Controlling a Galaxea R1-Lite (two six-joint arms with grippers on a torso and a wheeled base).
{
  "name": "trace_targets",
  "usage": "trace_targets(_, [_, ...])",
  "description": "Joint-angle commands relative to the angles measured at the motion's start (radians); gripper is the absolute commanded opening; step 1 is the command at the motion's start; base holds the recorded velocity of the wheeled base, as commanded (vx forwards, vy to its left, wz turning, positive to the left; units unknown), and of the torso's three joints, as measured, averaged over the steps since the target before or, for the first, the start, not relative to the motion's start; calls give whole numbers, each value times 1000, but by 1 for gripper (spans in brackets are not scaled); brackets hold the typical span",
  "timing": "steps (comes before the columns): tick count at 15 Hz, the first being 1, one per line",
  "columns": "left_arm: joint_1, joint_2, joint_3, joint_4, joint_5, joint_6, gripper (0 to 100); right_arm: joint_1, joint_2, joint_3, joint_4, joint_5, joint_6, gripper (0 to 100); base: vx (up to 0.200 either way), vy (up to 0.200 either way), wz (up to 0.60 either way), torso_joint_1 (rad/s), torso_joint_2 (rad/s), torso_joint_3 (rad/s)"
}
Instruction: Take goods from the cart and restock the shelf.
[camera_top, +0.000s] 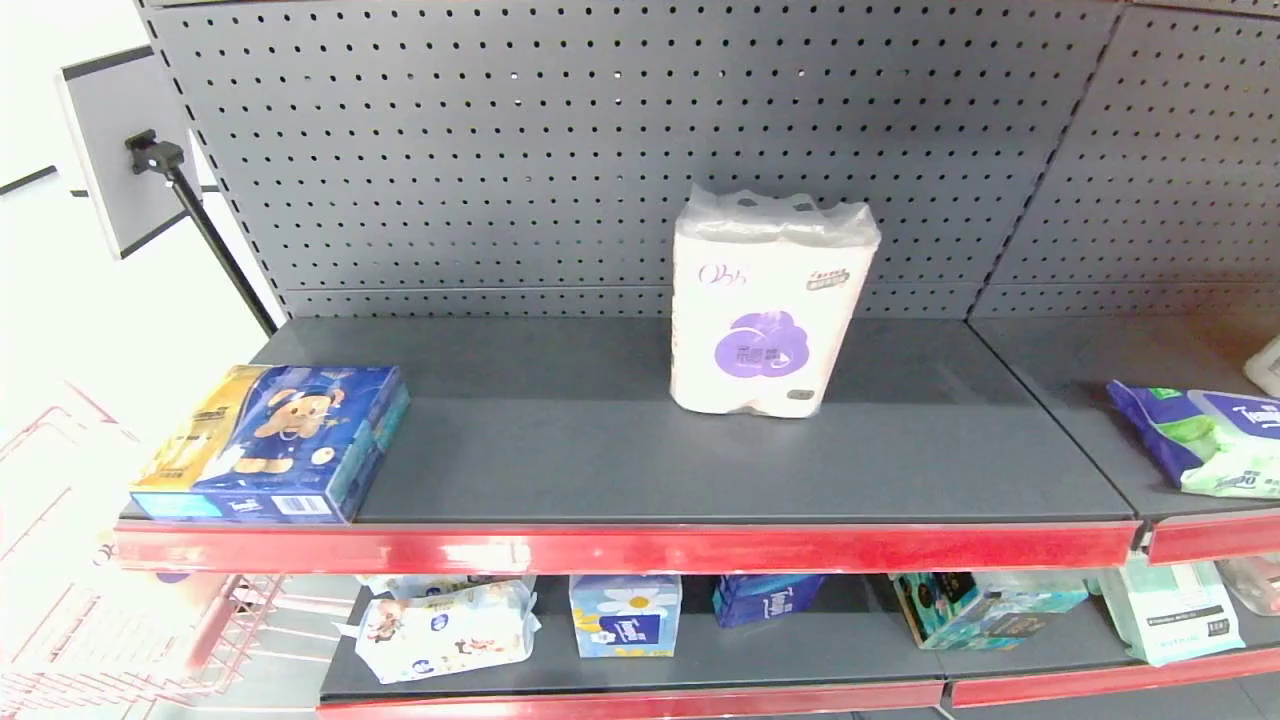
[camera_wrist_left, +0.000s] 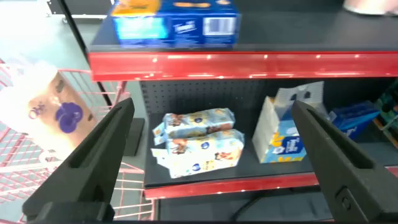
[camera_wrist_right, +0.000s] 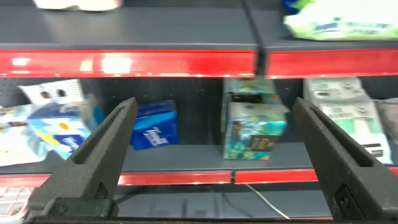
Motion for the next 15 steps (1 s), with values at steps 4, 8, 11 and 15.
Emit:
trace_targets(4, [0, 0, 0, -1, 0, -2, 100, 0, 1, 0, 0, 0, 0, 100, 0, 200, 0, 2, 2, 4])
trace_targets(8, [0, 0, 0, -1, 0, -2, 100, 0, 1, 0, 0, 0, 2, 100, 0, 200, 0, 5, 0, 5])
trace_targets(11, [0, 0, 0, -1, 0, -2, 100, 0, 1, 0, 0, 0, 2, 100, 0, 200, 0, -1, 2, 4])
trace_targets(15, [0, 0, 0, -1, 0, -2, 100, 0, 1, 0, 0, 0, 2, 100, 0, 200, 0, 1, 2, 5])
